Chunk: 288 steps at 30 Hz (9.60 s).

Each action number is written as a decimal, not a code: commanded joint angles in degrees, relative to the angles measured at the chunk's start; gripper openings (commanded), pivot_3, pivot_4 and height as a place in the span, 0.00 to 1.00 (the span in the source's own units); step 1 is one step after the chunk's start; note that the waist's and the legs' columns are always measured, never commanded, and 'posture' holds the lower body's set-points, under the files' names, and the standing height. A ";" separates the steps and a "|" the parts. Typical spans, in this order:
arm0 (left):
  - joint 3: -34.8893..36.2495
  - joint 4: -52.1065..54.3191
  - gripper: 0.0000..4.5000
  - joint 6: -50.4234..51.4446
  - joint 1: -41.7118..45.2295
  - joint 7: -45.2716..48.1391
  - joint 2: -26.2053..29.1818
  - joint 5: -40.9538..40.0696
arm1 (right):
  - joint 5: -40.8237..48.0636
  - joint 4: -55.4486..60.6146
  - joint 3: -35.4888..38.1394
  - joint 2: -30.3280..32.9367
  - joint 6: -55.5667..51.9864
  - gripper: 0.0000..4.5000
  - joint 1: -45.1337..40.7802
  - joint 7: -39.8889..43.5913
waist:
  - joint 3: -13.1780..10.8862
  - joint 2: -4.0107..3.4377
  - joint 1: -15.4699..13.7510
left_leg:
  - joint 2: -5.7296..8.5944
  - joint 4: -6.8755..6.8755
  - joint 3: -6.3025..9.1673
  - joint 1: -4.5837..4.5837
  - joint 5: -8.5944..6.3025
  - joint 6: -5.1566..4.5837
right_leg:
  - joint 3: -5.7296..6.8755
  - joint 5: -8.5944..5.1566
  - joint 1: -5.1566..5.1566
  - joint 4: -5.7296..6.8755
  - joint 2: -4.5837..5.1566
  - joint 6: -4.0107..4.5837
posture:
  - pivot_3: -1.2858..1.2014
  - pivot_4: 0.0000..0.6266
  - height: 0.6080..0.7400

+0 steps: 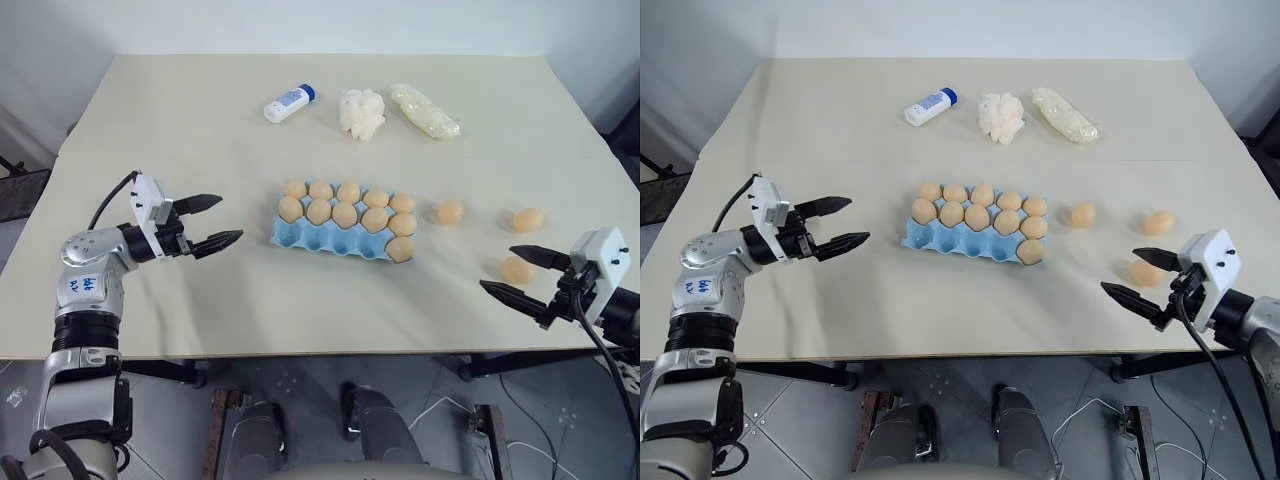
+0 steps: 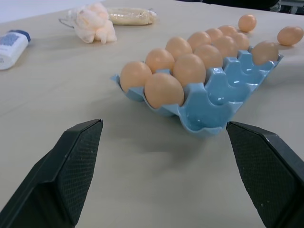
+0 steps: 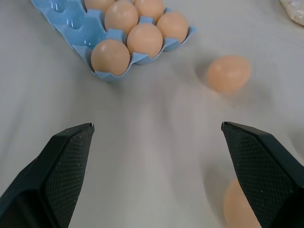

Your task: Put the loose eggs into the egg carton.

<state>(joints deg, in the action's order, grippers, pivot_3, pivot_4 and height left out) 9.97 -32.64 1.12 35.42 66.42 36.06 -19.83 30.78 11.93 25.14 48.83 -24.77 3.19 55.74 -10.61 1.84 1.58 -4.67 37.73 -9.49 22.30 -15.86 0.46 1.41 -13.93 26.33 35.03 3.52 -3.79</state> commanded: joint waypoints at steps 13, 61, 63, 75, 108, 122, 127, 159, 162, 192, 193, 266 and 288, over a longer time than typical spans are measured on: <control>-0.17 0.65 0.99 -2.20 0.74 -3.37 -0.21 1.53 | 3.20 9.24 8.20 -2.61 -2.71 1.00 6.40 -5.99 | 0.00 0.00 -0.10 | 0.00 -0.01 0.00 0.01 -0.01 0.01 | 0.00 0.00 0.01 0.00 0.00 0.00 | 0.52 0.24 1.00; 3.10 2.21 1.00 -3.03 -1.66 12.50 -2.70 -6.95 | -4.16 9.21 -1.65 -13.29 -9.45 0.43 -6.66 -29.31 | 0.08 0.12 0.41 | -0.01 -0.02 0.03 -0.06 0.02 -0.07 | -0.16 0.06 0.00 0.04 -0.03 0.01 | 0.52 0.24 1.00; 3.06 2.35 1.00 -2.90 -1.59 12.48 -2.70 -7.13 | -1.83 12.86 -4.05 -13.49 -13.93 0.43 -10.85 -30.42 | 0.08 0.12 0.51 | -0.01 -0.01 0.05 -0.08 0.03 -0.08 | -0.17 0.06 0.00 0.04 -0.03 0.01 | 0.52 0.24 1.00; 3.24 3.97 1.00 -2.60 -1.94 12.10 -2.75 -6.98 | -7.53 8.80 -26.64 -21.40 -19.42 0.43 -27.21 -32.87 | 0.09 0.13 0.38 | -0.02 -0.02 0.04 0.15 -0.05 -0.09 | -0.04 0.08 0.16 0.06 -0.02 0.08 | 0.52 0.24 1.00; 3.96 5.44 1.00 -3.06 -3.65 9.76 -3.09 -7.91 | -1.25 13.89 -2.76 -7.44 -15.18 1.00 -13.15 -15.98 | 0.09 0.14 -0.28 | 0.00 0.01 0.01 0.29 -0.20 -0.15 | 0.03 0.08 0.17 -0.14 -0.01 0.06 | 0.52 0.24 1.00; 4.00 5.08 1.00 -3.44 -3.39 9.54 -3.38 -8.11 | -3.70 -0.16 11.66 -1.03 -3.98 1.00 0.29 -9.04 | 0.10 0.17 0.52 | 0.01 0.03 -0.13 -0.11 -0.06 -0.18 | -0.31 0.16 -0.06 -0.25 -0.10 -0.02 | 0.52 0.24 1.00; 4.07 6.79 1.00 -3.01 -4.10 9.09 -3.51 -8.46 | -5.48 -5.48 9.26 -3.67 -2.57 1.00 -5.78 -15.73 | 0.10 0.17 0.55 | 0.03 0.03 -0.13 -0.10 -0.06 -0.19 | -0.38 0.18 -0.03 -0.26 -0.08 -0.03 | 0.52 0.24 1.00; 2.54 17.23 1.00 -3.36 -14.08 5.70 -1.49 -7.10 | -22.94 -68.77 -9.90 -12.80 21.79 0.87 -48.60 -31.44 | 0.02 0.03 2.99 | 0.01 -0.03 -0.35 -0.08 -0.07 -0.15 | -0.48 0.19 0.13 -0.07 -0.02 -0.03 | 0.52 0.24 1.00; 2.65 17.66 1.00 -3.29 -14.42 5.48 -1.32 -7.24 | -23.10 -69.65 -10.26 -12.92 22.07 0.65 -49.34 -31.00 | 0.02 0.01 3.21 | 0.01 -0.04 -0.35 -0.08 -0.07 -0.14 | -0.47 0.20 0.13 -0.04 -0.01 -0.04 | 0.52 0.24 1.00; 4.33 19.14 1.00 -3.14 -16.60 3.91 -0.41 -8.25 | -11.95 -3.66 -36.16 -26.26 -14.85 0.48 -41.01 -21.27 | -0.01 -0.09 1.82 | -0.03 -0.12 0.06 0.10 -0.21 -0.12 | -0.24 0.14 0.26 -0.10 0.01 0.08 | 0.52 0.24 1.00; 4.38 19.28 1.00 -3.14 -16.74 3.83 -0.40 -8.26 | -12.33 -3.89 -36.82 -26.25 -14.63 0.48 -41.04 -20.86 | -0.01 -0.09 1.79 | -0.05 -0.12 -0.01 0.10 -0.22 -0.11 | -0.21 0.13 0.26 -0.10 0.00 0.09 | 0.52 0.24 1.00; 6.12 18.42 1.00 -2.88 -17.81 3.00 -2.21 -10.70 | -19.24 -45.45 -14.04 -22.67 16.21 0.99 -39.40 -26.50 | 0.01 -0.04 1.96 | -0.06 -0.19 -0.37 -0.09 -0.23 -0.06 | -0.38 0.17 0.20 -0.12 -0.08 0.02 | 0.52 0.24 1.00; 6.15 19.06 1.00 -3.17 -18.31 2.83 -2.30 -10.85 | -13.48 -14.83 -18.30 -20.07 4.62 0.31 -33.01 -18.81 | -0.01 -0.08 3.16 | -0.07 -0.21 -0.36 -0.10 -0.20 -0.02 | -0.42 0.17 0.24 0.00 -0.04 0.02 | 0.52 0.24 1.00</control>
<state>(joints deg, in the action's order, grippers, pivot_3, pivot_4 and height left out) 14.93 -15.76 -1.56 17.48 69.05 33.38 -29.28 14.26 -13.38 8.44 27.32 -16.23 -30.44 33.89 -10.62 1.76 4.75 -4.73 37.49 -9.84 22.21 -16.05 0.44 1.00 -13.76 26.58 35.02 3.49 -3.77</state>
